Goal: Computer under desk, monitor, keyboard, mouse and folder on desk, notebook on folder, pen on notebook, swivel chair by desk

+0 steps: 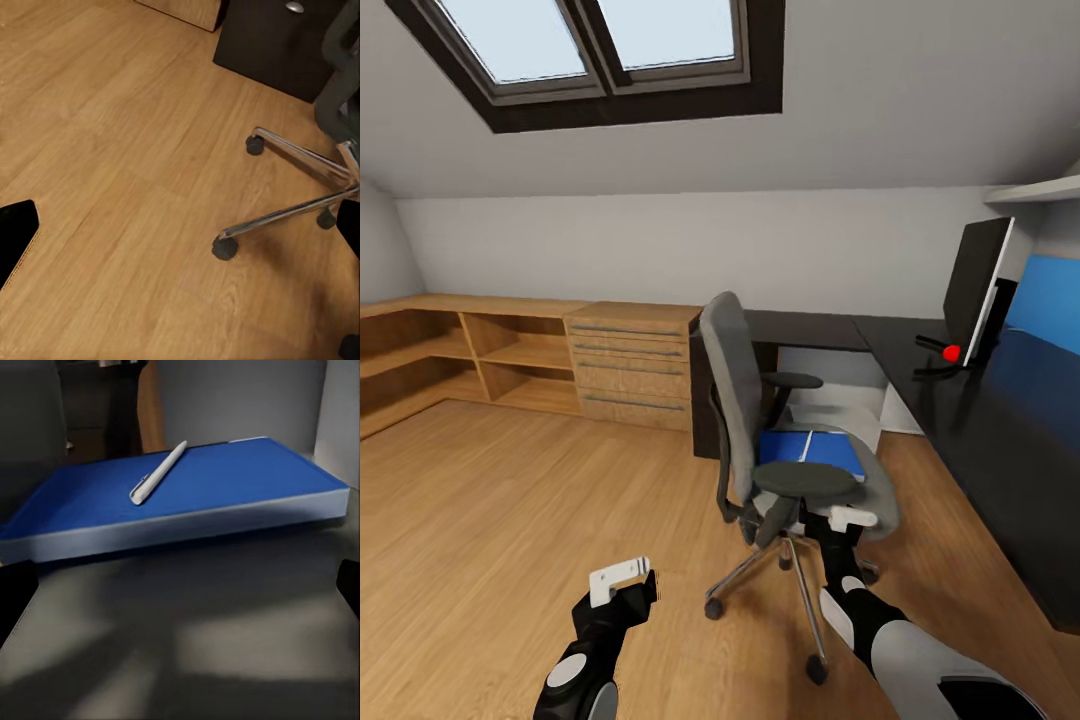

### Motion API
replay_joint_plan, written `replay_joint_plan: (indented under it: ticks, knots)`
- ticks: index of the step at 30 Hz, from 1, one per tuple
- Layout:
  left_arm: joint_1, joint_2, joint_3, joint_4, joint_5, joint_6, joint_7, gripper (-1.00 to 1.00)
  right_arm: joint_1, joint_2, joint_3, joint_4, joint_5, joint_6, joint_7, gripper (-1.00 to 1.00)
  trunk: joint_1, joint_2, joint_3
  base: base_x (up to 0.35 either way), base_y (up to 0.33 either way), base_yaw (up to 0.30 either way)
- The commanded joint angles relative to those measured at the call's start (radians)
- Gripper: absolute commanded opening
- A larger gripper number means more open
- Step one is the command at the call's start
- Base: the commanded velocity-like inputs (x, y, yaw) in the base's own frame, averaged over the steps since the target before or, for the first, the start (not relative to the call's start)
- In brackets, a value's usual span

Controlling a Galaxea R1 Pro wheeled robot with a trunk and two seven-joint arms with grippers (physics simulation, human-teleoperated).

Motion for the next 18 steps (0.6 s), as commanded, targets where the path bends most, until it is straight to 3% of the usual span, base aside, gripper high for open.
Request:
replay_joint_plan:
  ticks: [1,15,18]
  knots:
    - [-0.001,0.0,-0.002,-0.001,0.01,0.002,0.009,1.0,-0.001,0.0,-0.001,0.0,-0.001,-0.003,0.003,1.0,0.0,0.0,0.0,0.0,0.0,0.257]
    - [-0.001,0.0,-0.003,-0.002,0.009,0.002,0.009,1.0,-0.001,0.0,-0.001,0.0,-0.004,-0.003,0.003,1.0,0.0,0.0,0.004,0.0,0.0,0.267]
    - [-0.001,0.0,-0.003,-0.002,0.01,0.005,0.007,1.0,-0.001,0.0,-0.001,0.0,-0.004,-0.004,0.004,1.0,0.0,0.0,0.004,0.0,0.0,0.124]
